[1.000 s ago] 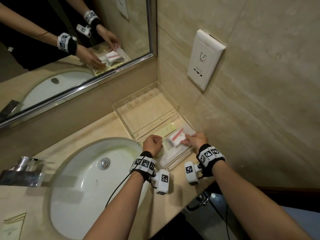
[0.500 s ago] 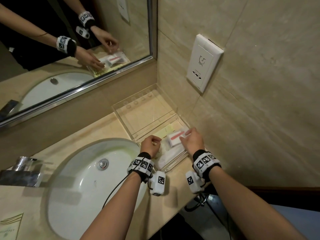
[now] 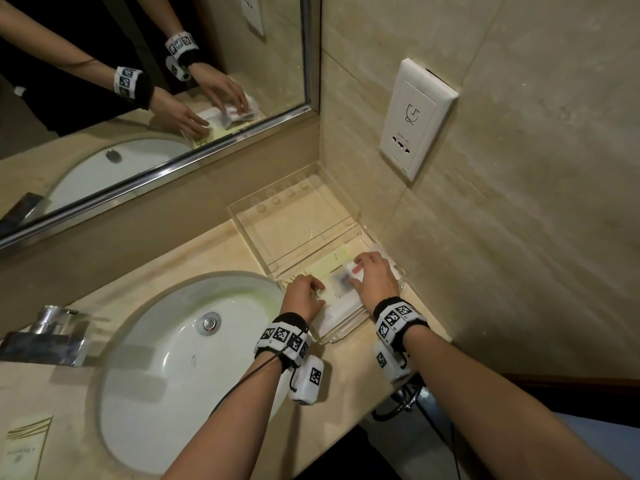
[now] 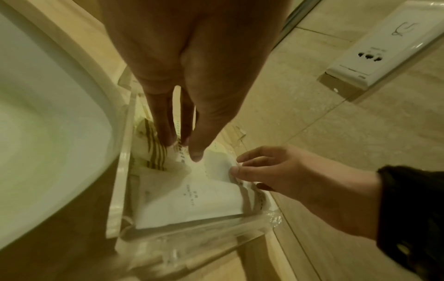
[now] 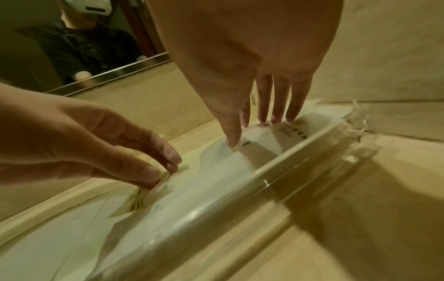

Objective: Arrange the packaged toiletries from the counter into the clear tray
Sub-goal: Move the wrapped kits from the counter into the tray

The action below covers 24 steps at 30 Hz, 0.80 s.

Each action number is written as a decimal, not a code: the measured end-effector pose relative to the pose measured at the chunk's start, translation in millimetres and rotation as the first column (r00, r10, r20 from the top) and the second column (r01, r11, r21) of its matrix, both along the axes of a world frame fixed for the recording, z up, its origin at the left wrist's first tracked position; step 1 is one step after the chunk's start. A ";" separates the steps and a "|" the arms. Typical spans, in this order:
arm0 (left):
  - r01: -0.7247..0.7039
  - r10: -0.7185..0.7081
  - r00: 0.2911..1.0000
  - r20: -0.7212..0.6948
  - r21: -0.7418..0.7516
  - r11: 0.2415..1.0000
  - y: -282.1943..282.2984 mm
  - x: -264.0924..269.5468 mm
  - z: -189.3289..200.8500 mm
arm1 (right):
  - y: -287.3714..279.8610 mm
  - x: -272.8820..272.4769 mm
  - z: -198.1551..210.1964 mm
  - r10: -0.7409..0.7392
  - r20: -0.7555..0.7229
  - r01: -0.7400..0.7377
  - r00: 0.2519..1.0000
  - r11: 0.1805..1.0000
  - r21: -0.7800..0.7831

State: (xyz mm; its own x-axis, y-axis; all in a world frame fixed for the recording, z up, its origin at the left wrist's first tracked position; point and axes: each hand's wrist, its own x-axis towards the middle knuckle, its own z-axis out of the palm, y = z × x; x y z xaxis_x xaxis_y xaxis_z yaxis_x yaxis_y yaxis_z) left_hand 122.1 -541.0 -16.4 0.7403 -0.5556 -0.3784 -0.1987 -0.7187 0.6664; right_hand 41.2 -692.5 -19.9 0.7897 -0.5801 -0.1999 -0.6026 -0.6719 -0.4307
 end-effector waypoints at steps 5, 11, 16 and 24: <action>0.073 -0.077 0.992 0.098 0.042 0.996 2.3 -2.6 -4.7 | -4.1 -3.9 0.1 0.027 0.032 -0.028 0.999 0.999 0.038; 0.079 -0.096 0.983 0.157 0.106 0.991 3.2 -6.9 -7.1 | -5.4 -5.4 -3.6 0.058 0.046 -0.061 0.997 0.997 0.054; 0.043 -0.059 0.987 0.152 0.109 0.993 4.4 -7.9 -9.3 | -6.2 -4.0 -5.6 0.066 0.005 -0.066 0.998 0.998 0.020; 0.032 -0.042 0.991 0.124 0.085 0.996 6.7 -4.1 -8.7 | -8.3 -2.3 -3.1 0.060 -0.010 -0.060 0.998 0.998 -0.004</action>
